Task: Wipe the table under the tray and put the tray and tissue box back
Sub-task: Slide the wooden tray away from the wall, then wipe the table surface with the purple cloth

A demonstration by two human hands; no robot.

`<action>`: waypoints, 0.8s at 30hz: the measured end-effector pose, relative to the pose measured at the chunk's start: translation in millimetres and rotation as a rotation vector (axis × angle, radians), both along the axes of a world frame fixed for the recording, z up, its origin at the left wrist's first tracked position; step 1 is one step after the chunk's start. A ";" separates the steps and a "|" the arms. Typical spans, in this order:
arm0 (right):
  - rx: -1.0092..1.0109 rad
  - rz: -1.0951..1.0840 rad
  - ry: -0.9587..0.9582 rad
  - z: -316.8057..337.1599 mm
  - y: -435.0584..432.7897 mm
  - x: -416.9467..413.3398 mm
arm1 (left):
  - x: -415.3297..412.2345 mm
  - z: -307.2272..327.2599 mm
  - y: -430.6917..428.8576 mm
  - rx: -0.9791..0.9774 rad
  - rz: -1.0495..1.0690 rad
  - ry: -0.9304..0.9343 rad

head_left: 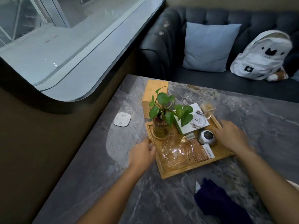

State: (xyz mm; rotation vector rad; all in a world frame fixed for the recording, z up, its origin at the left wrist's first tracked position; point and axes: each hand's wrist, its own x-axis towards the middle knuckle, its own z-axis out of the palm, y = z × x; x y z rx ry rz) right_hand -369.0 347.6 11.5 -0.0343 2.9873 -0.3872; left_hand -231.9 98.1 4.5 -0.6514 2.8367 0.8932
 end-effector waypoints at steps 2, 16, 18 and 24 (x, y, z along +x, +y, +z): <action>-0.053 0.019 0.013 6.8 -1.7 18.6 | 15.1 2.1 6.8 0.019 -0.005 0.042; -0.118 0.253 -0.204 -13.6 24.2 177.7 | 124.4 -41.3 37.8 -0.139 -0.202 -0.115; 0.013 0.328 -0.198 -21.8 28.3 191.9 | 135.3 -44.6 39.3 -0.173 -0.232 -0.143; 0.147 0.394 -0.022 -36.9 29.2 201.1 | 138.5 -46.3 39.6 -0.226 -0.258 -0.158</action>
